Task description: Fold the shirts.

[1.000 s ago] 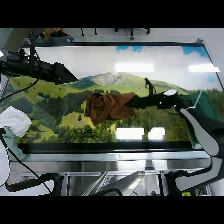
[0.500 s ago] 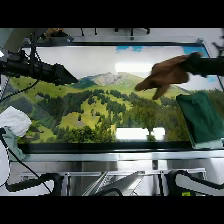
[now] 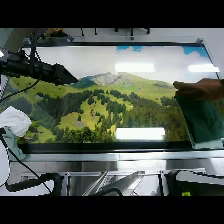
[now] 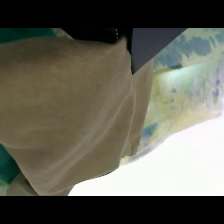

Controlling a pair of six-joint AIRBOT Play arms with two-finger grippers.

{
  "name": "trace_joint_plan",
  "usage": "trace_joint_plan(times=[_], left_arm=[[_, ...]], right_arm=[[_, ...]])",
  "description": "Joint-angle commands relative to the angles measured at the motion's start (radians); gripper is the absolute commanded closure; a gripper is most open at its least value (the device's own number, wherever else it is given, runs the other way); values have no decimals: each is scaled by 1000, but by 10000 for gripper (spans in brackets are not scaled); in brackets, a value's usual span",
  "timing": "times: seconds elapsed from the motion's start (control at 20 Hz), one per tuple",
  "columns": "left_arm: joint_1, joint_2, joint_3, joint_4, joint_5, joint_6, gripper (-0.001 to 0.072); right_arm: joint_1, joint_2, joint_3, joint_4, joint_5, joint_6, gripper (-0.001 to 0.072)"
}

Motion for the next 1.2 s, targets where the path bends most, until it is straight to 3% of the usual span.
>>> trace_joint_plan(times=[0.0, 0.1, 0.25, 0.35, 0.7, 0.85, 1.15], left_arm=[[-1, -1, 0, 1, 1, 15, 689], [-1, -1, 0, 1, 15, 19, 689], [-1, -1, 0, 1, 48, 20, 689], [-1, -1, 0, 5, 56, 28, 689], [-1, -40, 0, 7, 40, 34, 689], [-1, -63, 0, 5, 13, 34, 689], [-1, -65, 0, -2, 18, 50, 689]], right_arm=[[-23, -10, 3, 40, -23, -44, 697], [-22, -25, 3, 252, -138, -144, 697], [-14, -82, 3, 787, -280, -452, 696], [-15, -108, 4, 900, -316, -530, 696], [-32, -126, 3, 605, -138, -495, 697], [-79, -122, 3, 532, 39, -404, 697], [-204, -6, 3, 170, 232, -125, 697]])
